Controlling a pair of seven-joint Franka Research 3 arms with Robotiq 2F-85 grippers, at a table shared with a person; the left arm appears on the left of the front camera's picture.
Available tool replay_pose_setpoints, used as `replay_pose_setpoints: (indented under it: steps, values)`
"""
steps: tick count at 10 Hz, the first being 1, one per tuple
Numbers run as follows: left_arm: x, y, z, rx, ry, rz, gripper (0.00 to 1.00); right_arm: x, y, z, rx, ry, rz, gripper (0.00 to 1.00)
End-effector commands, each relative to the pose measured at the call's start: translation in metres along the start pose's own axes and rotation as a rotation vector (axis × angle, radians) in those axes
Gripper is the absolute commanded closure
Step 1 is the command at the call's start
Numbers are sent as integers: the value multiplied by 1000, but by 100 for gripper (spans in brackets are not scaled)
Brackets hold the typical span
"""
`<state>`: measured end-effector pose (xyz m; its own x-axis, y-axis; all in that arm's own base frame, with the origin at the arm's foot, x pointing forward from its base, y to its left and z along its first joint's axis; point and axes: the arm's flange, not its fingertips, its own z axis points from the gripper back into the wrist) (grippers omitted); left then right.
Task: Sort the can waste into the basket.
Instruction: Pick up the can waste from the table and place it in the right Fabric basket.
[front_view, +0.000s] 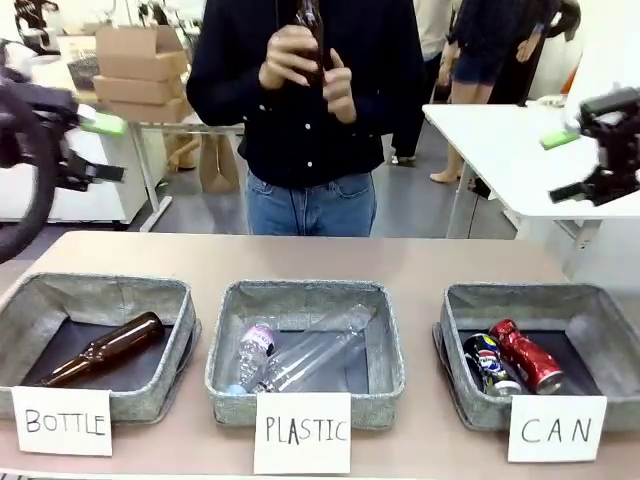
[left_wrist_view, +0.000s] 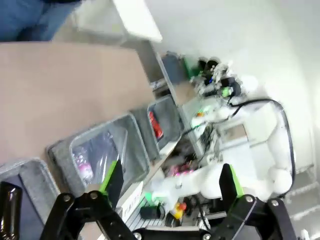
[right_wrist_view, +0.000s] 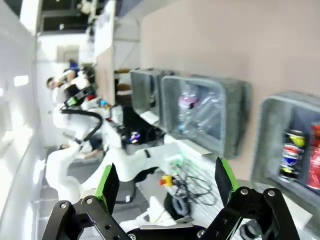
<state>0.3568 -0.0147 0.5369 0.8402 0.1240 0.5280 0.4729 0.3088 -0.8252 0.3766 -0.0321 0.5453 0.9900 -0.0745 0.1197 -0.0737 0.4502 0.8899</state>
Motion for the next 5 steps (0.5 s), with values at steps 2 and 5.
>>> replay_pose_setpoints:
  steps: [2, 5]
  values:
    - [-17, 25, 25, -71, -142, 16, 0, 7, 4, -29, 171, 15, -147, 0]
    - [-11, 15, 33, -44, -134, 34, 0, 3, 3, -29, 128, 39, -59, 0]
